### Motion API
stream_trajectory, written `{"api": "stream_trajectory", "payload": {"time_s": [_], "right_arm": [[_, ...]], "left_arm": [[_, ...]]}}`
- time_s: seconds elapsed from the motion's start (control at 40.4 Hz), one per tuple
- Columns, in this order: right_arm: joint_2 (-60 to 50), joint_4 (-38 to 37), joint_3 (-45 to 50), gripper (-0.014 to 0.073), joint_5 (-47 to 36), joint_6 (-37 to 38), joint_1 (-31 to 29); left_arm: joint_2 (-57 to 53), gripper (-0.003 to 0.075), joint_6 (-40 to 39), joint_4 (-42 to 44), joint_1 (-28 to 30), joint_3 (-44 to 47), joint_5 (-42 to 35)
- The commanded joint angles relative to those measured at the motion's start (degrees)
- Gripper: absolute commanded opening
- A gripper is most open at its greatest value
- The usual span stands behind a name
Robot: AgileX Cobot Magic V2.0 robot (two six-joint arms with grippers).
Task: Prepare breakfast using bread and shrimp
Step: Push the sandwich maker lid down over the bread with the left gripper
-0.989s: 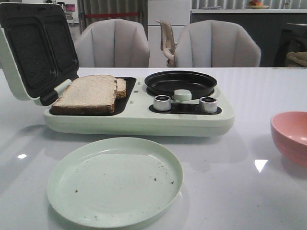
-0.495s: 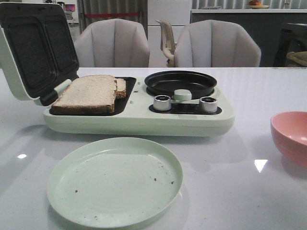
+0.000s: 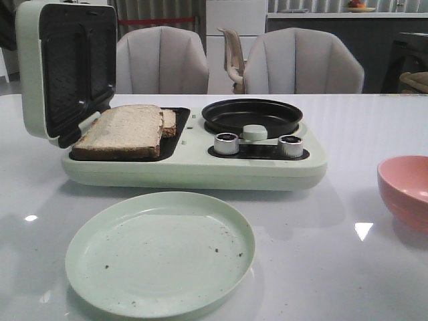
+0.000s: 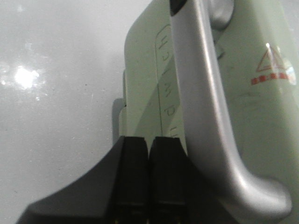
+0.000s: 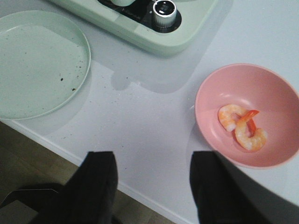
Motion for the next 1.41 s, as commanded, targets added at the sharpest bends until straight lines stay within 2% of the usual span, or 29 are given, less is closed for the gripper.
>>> {"api": "stream_trajectory", "payload": {"time_s": [0.0, 0.371, 0.717, 1.014, 1.137, 1.385], "right_arm": [[-0.3, -0.7, -1.7, 0.0461, -3.9, -0.1, -0.3], [-0.3, -0.7, -1.7, 0.0461, -3.9, -0.1, -0.3], [-0.3, -0.7, -1.7, 0.0461, -3.9, -0.1, -0.3], [-0.3, -0.7, -1.7, 0.0461, -3.9, -0.1, -0.3], [-0.3, -0.7, -1.7, 0.0461, -3.9, -0.1, -0.3], [-0.3, -0.7, -1.7, 0.0461, -3.9, -0.1, -0.3]], "left_arm": [[-2.8, 0.0101, 1.6, -4.7, -0.7, -2.0, 0.4], [-2.8, 0.0102, 4.1, -4.8, -7.2, -2.0, 0.5], [-6.9, 0.0102, 4.4, 2.1, -12.4, 0.5, -0.7], [-17.2, 0.0102, 6.7, 4.2, -18.4, 11.0, -5.1], [-23.0, 0.0102, 6.7, 7.0, -22.8, 16.7, -7.6], [-34.3, 0.0104, 6.7, 13.1, -33.5, 26.3, -7.6]]}}
